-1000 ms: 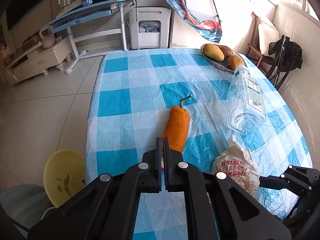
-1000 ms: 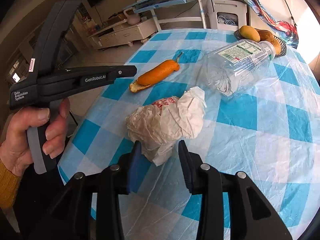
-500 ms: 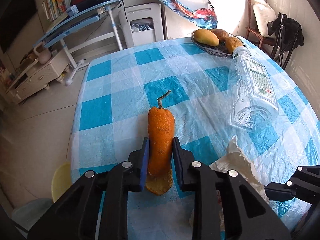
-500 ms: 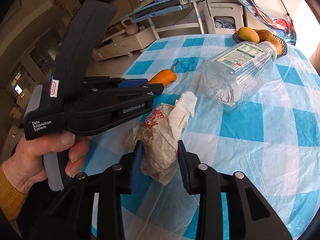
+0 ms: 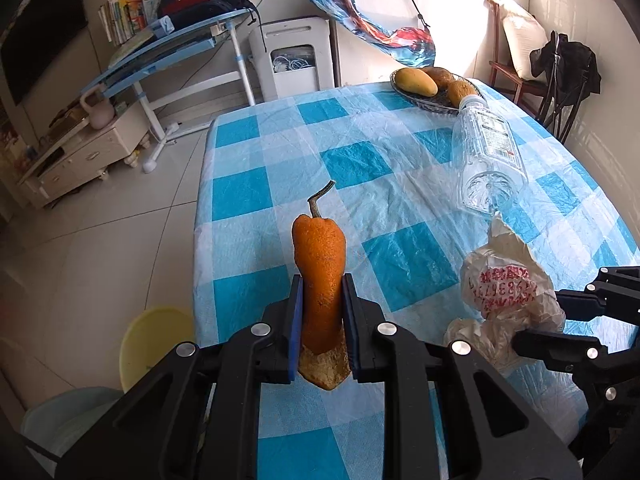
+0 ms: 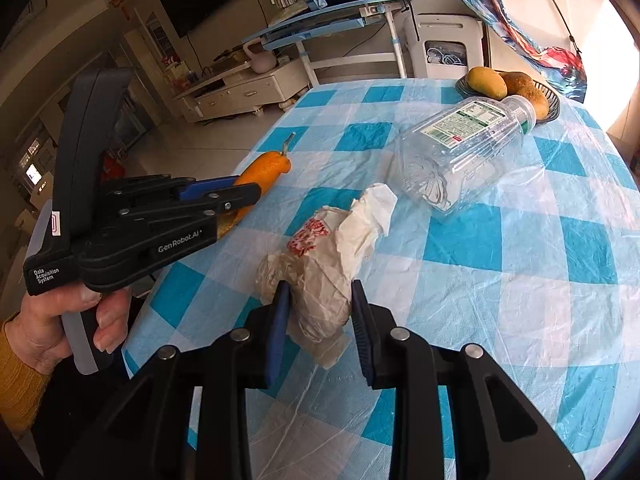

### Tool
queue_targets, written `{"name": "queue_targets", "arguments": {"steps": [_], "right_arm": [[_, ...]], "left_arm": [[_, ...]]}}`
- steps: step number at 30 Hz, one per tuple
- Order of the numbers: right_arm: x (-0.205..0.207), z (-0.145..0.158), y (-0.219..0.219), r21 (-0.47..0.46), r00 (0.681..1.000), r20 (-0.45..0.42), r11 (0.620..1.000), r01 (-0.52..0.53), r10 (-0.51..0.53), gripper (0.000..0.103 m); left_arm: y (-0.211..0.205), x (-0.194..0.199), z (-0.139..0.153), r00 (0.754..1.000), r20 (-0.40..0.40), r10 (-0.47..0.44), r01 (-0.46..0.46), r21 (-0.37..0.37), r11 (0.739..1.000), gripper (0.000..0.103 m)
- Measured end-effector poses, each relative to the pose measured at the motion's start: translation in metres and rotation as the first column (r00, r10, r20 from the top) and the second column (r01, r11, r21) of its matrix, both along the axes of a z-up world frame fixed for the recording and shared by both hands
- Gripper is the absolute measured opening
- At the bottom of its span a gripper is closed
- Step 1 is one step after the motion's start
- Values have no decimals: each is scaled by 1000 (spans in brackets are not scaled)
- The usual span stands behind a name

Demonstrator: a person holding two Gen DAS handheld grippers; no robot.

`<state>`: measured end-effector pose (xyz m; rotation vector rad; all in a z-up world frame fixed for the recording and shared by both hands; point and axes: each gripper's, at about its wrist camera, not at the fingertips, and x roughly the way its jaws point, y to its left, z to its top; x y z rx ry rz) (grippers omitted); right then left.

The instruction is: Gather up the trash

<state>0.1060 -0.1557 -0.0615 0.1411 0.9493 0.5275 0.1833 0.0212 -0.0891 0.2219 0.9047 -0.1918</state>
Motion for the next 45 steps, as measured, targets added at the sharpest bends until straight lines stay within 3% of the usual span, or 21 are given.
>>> {"name": "queue_targets", "arguments": {"steps": [6,10,21,45], "right_arm": [[5,-7,-1,18,999,-28,999,36,-36,53],[4,-9,4,20,999,-22,999,38,-37,59],[5,-12,5,31,999,-24,999,40,-39,62],[8,-16,12,10,1000,-13,1000,24,-24,59]], "left_arm": [[13,0,-3,1000,-7,30,-30,-9,1000,26],[13,-1,0,999,17,31,-31,-9,999,41],[14,5,0,998,31,52,-52,-7,999,57],[7,8,-14,999,-3,32,-32,48,998,57]]}}
